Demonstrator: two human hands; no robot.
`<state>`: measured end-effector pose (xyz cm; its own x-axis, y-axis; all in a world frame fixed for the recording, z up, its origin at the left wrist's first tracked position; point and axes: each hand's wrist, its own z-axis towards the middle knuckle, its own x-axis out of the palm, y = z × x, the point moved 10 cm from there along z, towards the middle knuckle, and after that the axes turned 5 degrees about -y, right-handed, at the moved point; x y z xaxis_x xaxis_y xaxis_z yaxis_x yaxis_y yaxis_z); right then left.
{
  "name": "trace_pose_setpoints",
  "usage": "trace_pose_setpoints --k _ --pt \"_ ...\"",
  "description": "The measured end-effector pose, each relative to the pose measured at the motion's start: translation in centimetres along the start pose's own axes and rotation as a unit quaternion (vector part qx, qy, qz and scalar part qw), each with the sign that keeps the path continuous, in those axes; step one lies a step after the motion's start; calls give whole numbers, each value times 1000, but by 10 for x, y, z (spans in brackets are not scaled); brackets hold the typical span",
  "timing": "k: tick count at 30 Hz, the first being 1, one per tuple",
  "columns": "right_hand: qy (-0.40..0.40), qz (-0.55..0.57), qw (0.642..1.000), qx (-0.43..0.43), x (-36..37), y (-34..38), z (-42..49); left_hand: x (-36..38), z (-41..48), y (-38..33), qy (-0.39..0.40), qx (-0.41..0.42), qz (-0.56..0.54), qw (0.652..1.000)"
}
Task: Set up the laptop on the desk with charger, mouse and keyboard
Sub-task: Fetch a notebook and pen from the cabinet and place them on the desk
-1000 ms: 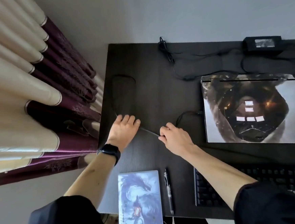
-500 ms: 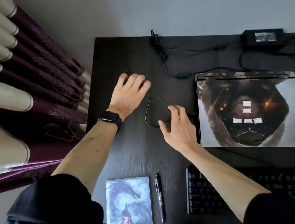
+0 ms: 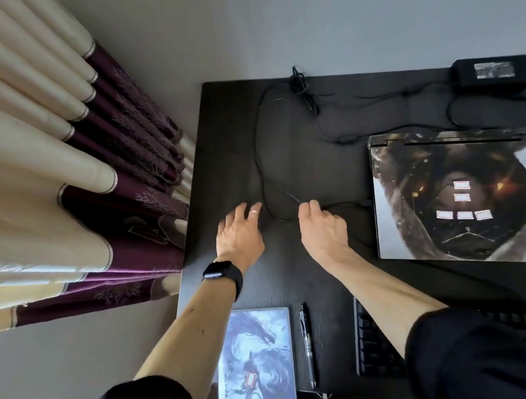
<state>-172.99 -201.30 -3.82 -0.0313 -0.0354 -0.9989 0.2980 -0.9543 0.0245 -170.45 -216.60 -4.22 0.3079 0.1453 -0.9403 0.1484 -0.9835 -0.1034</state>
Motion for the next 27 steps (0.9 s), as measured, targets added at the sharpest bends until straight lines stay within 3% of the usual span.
trace_pose_setpoints --k 2,5,8,11,15,18,23,27 --pt "43 3 998 47 2 -5 8 16 -19 12 27 -17 -17 999" --pt "95 99 990 26 9 7 1 22 -44 28 33 -35 -55 997" --pt "75 188 979 30 -9 13 -32 24 -76 53 7 -104 -130 986" --pt "127 242 959 74 -16 18 -86 32 -125 86 -11 -191 -208 959" --pt "237 201 946 91 -5 26 -162 56 -191 113 -21 -274 -299 914" --pt "289 163 939 86 5 33 -203 71 -230 127 -20 -321 -292 901" --pt "311 140 935 95 10 37 -238 94 -281 129 18 -376 -296 878" --pt "306 149 934 113 11 37 -240 113 -304 119 61 -409 -366 834"
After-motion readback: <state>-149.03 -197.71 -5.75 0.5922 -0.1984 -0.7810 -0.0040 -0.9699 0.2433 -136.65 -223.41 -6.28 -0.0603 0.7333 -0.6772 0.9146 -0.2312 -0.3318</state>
